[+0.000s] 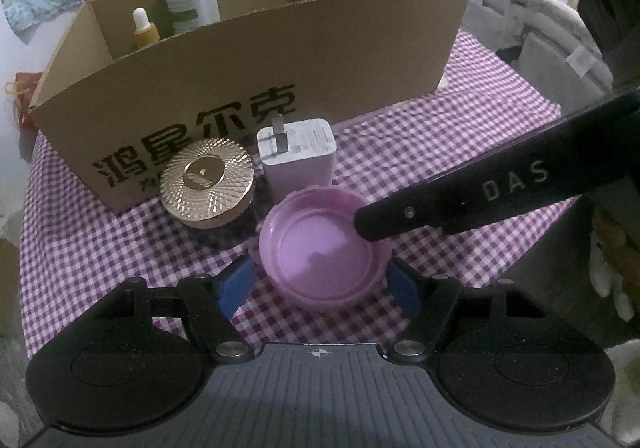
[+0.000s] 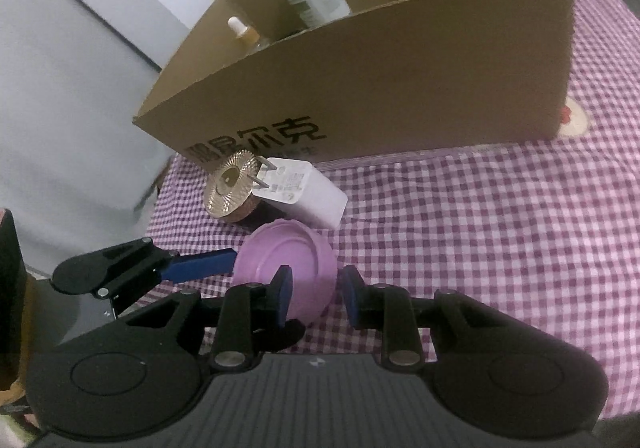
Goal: Organize rigid objects
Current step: 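Grasp the pink lid by its rim with the right gripper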
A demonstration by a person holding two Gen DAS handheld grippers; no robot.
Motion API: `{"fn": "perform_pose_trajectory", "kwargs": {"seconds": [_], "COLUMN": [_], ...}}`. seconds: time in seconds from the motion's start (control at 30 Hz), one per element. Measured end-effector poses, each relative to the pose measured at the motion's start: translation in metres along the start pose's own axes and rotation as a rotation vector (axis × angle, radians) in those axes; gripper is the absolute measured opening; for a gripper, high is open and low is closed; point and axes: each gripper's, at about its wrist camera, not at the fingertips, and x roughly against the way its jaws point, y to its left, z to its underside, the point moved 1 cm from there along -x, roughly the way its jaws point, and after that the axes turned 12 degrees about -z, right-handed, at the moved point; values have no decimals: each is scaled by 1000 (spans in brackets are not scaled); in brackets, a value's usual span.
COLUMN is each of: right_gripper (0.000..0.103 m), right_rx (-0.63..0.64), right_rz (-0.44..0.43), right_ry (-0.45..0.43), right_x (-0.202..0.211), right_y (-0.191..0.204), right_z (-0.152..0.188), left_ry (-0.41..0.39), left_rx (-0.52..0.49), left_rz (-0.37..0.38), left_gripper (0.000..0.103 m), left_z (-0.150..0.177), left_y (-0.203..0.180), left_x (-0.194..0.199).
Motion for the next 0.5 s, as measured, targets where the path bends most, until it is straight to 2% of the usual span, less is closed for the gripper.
{"fn": "perform_pose_trajectory", "kwargs": {"seconds": [0.37,0.5], "right_gripper": [29,24], "right_rx": [66,76], "right_rz": [16,16], "right_ry": [-6,-13], "right_x": [-13,-14], "right_y": [0,0], "right_z": [-1,0], "left_ry": [-3,-10], "left_rx": [-24,-29], "left_rz": [-26,-27], "left_gripper": [73,71], "left_z": [5,6], "left_y": [-5,-5], "left_x": [-3,0]}}
